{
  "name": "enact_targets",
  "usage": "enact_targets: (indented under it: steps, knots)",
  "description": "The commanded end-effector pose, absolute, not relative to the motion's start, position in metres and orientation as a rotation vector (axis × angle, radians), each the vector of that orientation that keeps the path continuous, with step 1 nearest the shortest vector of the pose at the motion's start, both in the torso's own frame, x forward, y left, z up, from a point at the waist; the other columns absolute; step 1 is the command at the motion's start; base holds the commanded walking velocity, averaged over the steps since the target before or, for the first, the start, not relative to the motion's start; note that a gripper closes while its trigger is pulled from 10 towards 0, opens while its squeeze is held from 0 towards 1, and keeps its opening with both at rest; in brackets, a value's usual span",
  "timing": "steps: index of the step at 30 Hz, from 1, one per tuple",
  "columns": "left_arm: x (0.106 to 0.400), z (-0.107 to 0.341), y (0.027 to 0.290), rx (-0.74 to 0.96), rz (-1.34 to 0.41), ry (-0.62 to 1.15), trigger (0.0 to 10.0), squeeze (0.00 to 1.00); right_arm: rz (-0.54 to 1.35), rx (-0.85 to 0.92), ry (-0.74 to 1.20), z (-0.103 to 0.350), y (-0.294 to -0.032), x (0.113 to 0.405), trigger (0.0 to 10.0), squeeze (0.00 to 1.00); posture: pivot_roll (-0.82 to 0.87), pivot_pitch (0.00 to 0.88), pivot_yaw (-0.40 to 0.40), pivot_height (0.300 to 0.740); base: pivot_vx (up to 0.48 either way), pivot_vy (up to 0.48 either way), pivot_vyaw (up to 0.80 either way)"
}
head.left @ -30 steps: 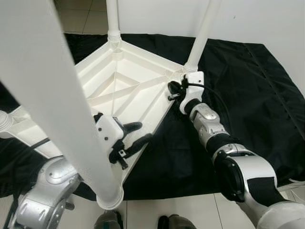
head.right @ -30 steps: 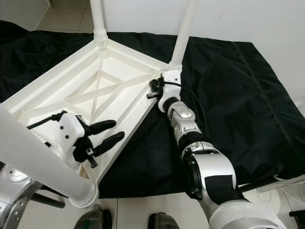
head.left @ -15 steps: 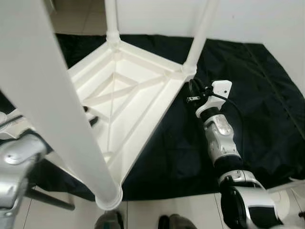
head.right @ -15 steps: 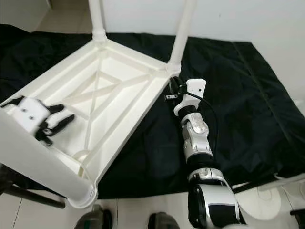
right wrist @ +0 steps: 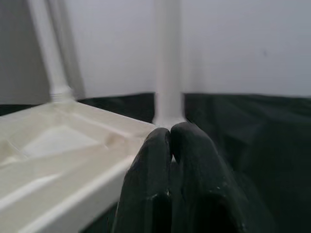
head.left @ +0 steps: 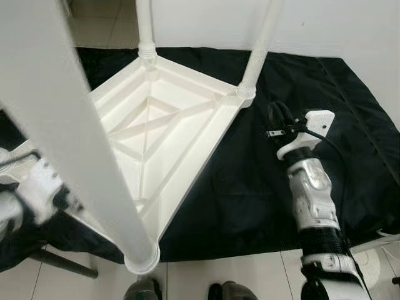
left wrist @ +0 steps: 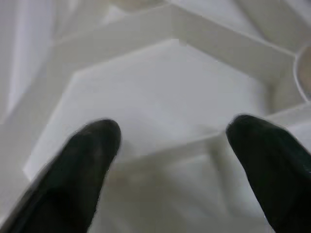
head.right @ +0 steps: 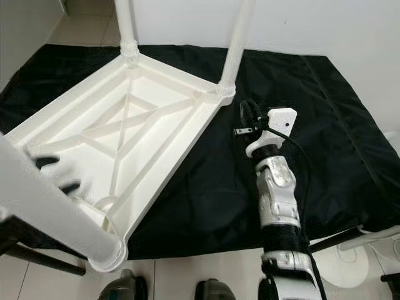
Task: Building children table
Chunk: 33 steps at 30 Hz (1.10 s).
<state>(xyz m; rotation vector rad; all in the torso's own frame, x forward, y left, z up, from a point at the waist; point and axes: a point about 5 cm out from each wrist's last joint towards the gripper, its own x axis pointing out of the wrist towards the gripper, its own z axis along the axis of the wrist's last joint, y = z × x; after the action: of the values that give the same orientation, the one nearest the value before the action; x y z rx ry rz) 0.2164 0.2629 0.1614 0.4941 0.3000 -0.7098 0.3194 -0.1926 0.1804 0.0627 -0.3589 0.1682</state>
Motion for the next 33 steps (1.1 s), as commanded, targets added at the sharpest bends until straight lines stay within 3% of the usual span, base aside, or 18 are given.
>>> enact_targets:
  steps: [1,6,16,33]
  knots:
    - [0.209,0.157,0.257,0.457,-0.839,0.351,10.0,0.00,0.162,0.073,-0.362,0.183,-0.195,0.317,10.0,0.00,0.05,0.078,0.010,0.740,0.000,0.000,0.00]
    - [0.197,0.151,0.253,0.392,-0.930,0.420,10.0,0.00,0.152,0.064,-0.333,0.181,-0.197,0.310,10.0,0.00,0.04,0.077,0.011,0.740,0.000,0.000,0.00]
    - [0.209,0.138,0.242,0.454,-0.885,0.354,10.0,0.00,0.180,0.056,-0.311,0.181,-0.189,0.307,10.0,0.00,0.03,0.075,0.008,0.740,0.000,0.000,0.00]
    - [0.245,0.119,0.182,0.440,-0.755,0.161,10.0,0.00,0.186,0.055,-0.304,0.186,-0.182,0.307,10.0,0.00,-0.01,0.061,0.014,0.740,0.000,0.000,0.00]
